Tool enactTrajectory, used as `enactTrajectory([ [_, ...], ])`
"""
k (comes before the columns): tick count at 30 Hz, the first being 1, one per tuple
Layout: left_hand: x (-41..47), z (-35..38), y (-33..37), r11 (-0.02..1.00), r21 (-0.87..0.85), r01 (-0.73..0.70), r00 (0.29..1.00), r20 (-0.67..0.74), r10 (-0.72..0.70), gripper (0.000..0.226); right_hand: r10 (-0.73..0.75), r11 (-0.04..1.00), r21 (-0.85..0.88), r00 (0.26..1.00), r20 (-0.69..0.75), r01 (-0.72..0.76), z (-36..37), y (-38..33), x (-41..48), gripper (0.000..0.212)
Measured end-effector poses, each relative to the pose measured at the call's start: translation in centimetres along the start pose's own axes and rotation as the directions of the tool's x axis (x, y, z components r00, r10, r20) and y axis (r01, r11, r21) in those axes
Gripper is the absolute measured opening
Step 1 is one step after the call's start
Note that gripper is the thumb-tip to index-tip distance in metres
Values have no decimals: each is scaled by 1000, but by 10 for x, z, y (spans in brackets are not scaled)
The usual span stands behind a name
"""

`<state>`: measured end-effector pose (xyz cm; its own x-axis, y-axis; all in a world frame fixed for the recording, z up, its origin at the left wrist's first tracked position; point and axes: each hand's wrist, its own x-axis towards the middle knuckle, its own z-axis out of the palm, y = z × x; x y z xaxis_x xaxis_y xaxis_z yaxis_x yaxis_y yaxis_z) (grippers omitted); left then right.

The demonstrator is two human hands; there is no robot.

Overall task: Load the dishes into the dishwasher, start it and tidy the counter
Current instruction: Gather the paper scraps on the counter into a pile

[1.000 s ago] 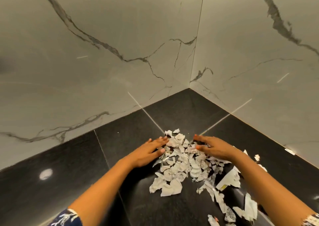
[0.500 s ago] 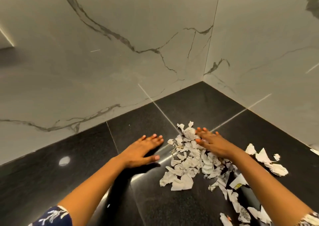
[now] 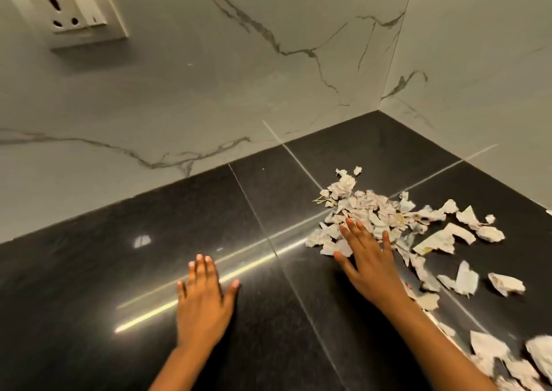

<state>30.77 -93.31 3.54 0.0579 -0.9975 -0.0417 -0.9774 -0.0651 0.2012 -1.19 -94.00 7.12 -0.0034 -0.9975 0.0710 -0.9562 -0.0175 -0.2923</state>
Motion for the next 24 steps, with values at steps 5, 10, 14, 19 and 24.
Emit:
enactTrajectory([
  [5,25,3,108,995,-56,-84,995,45,86,91,201,972,136,978,-59,-192,-4,5,-59,70],
  [10,38,5,188,837,-98,-539,801,248,545,90,351,922,222,928,-126,-318,-27,43,-92,57],
  [14,44,-5,197,646,-563,-516,656,225,720,51,487,869,199,854,-183,-453,-52,93,-111,55],
  [19,127,-10,185,685,-705,-183,977,-55,205,46,657,752,184,744,-122,-633,-79,172,-98,61],
  [24,197,5,244,852,-469,-234,928,153,339,67,706,688,202,707,34,-697,-78,232,-33,69],
])
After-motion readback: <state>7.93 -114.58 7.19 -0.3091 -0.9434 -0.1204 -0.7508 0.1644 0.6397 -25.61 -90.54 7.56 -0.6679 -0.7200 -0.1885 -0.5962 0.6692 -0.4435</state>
